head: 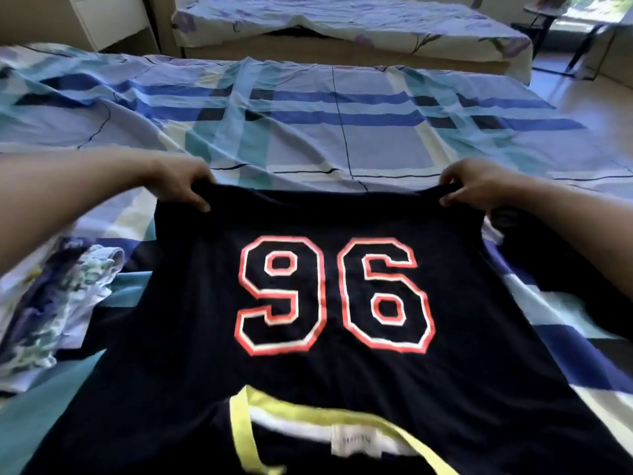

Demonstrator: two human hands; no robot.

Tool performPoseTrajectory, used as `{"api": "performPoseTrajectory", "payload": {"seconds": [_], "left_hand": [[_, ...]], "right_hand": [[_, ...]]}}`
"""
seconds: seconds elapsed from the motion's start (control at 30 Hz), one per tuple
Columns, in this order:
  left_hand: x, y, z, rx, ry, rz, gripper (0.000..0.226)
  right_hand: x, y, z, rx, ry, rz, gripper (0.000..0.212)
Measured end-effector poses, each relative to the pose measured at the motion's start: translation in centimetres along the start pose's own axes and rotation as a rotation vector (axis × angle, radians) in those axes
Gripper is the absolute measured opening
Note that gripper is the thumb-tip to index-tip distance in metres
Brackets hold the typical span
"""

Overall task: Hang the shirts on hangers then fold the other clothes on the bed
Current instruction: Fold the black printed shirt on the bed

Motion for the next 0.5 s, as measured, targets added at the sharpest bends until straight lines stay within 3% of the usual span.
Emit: {"api": "performPoseTrajectory", "payload": {"seconds": [0.17, 0.33, 0.43, 0.5], "left_hand": [[-1.8, 0.2, -4.1, 0.307, -0.058, -0.095, 0.018], [-0.6, 3.4, -8.3, 0.558, -0.123, -0.05, 0.011], [1.3, 7.1, -9.7, 0.508, -0.102, 0.076, 0.019], [2.4, 9.9, -9.0, 0.344, -0.007, 0.168, 0.029]], "right_hand": [[0.4, -1.1, -4.0, 0.344, -0.127, 0.045, 0.008], [0.2, 1.5, -8.5, 0.536, -0.236, -0.02, 0.014], [0.9, 6.0, -10.2, 0.484, -0.346, -0.172, 0.009], [1.8, 10.1, -10.1, 0.347, -0.495, -0.269, 0.023]]}}
Point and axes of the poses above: each hand's wrist, its own y-axis away from the middle knuckle, its own z-axis out of the palm, x = y × z, the point moved 5 cm from there along -y, towards the middle knuckle, and after that the axes turned 5 degrees about z, right-handed, at the moved point
